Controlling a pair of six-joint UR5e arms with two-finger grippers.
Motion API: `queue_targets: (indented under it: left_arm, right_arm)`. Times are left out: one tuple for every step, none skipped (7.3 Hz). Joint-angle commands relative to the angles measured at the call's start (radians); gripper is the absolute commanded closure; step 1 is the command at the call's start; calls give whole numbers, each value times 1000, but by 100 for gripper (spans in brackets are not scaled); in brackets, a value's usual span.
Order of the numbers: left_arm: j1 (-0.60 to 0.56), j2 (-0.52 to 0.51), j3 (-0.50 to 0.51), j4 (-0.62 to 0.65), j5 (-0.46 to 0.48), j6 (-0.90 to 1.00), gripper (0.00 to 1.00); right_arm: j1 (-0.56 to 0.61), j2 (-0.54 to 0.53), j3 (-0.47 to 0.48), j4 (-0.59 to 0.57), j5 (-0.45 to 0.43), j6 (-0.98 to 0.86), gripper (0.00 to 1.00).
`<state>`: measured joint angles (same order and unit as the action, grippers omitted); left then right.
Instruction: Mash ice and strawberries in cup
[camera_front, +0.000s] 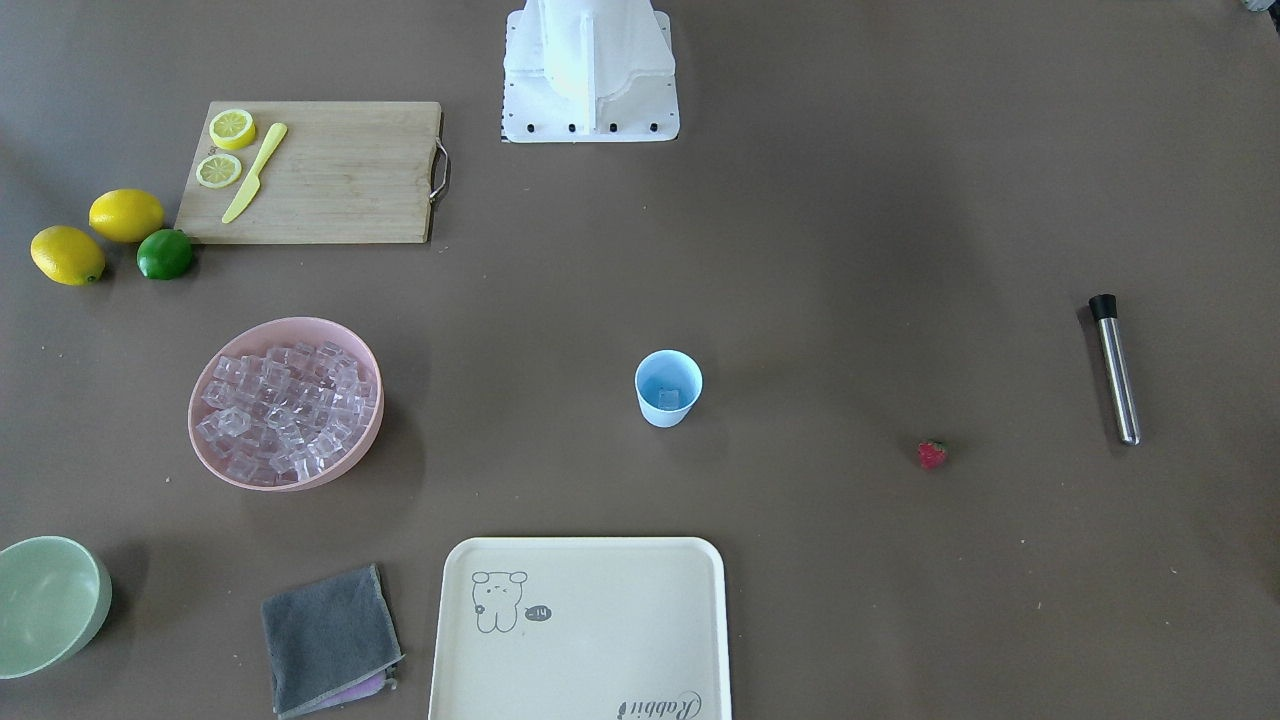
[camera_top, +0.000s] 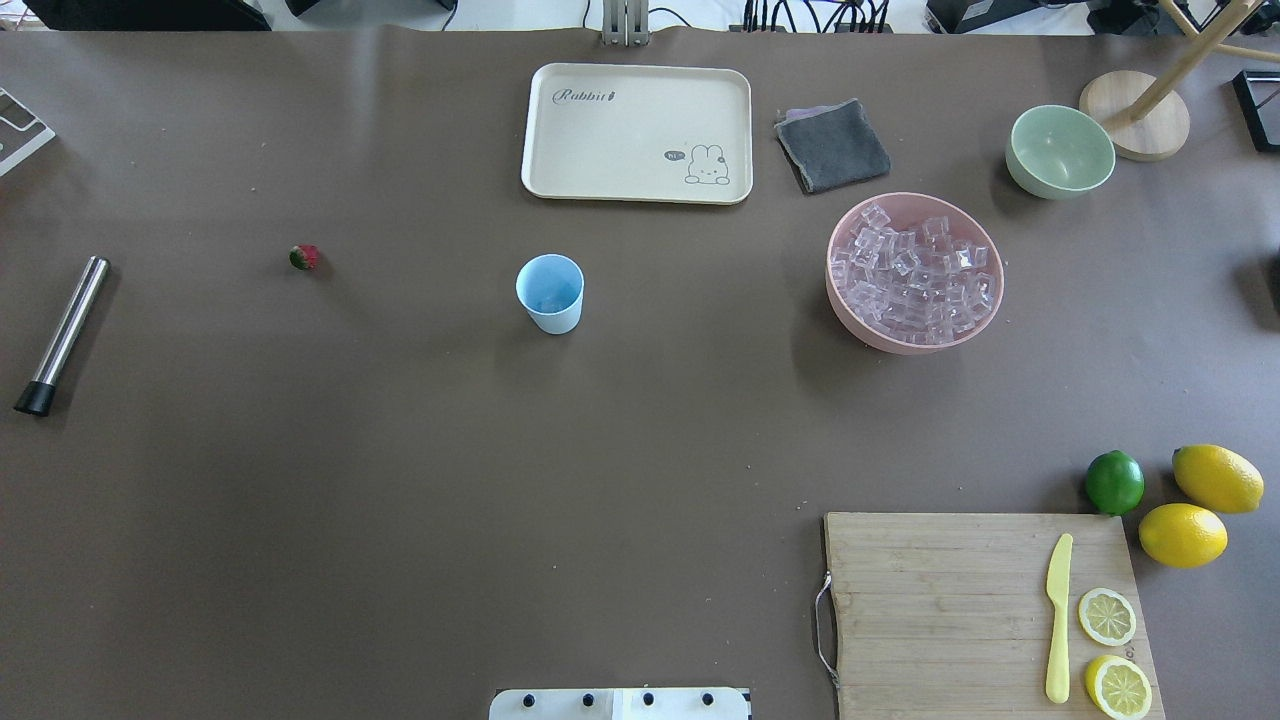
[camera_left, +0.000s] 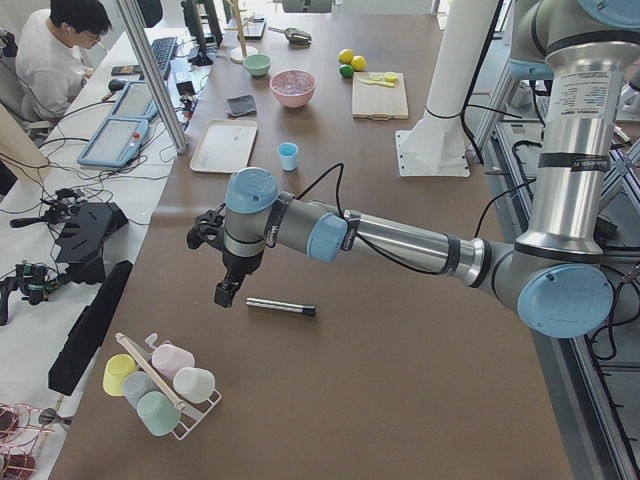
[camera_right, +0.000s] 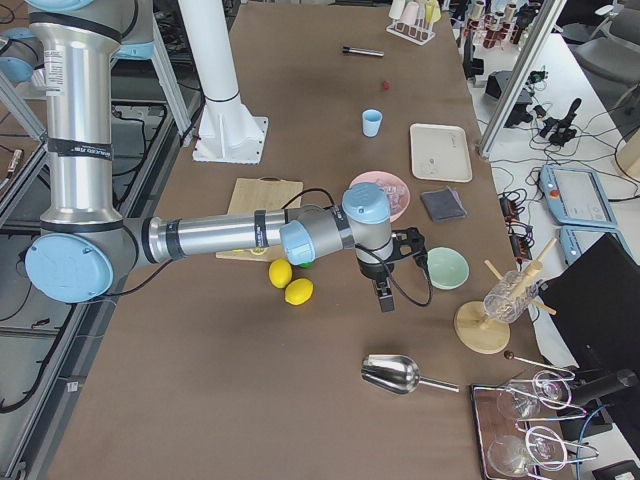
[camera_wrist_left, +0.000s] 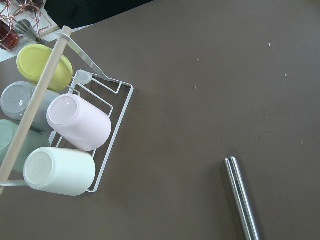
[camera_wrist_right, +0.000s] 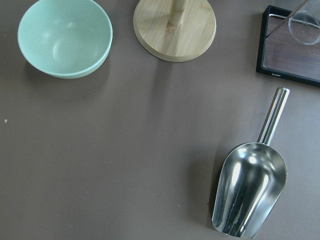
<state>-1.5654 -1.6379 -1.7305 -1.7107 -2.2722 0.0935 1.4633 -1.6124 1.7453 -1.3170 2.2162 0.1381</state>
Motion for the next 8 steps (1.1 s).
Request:
queue_targets:
  left_arm:
    - [4,-7,0,2,2,-9,3]
    - [21,-10,2,-4,8,-12,3]
    - [25,-14,11,-7,1,-12,3]
    - [42,-35,18,-7,0,-12,3]
    - [51,-36,25,-10,-1,-6,3]
    - [51,-36,14,-21,-1,-6,3]
    - [51,-37,6,-26,-1,-6,3]
    - [51,-39,3,-27,-1,-5,3]
  right_arm:
    - [0,-18,5,1,9,6,2]
    - [0,-11,8,2,13,12,2]
    - [-1,20,37,-4,22,24,4]
    - [-6,105,39,-27,86,94,4]
    - [-50,144,48,-30,120,145,6]
    - [-126,188,48,-28,115,229,9]
    - [-223,251,43,-22,90,370,9]
    - [-332,281,46,-16,-2,471,9]
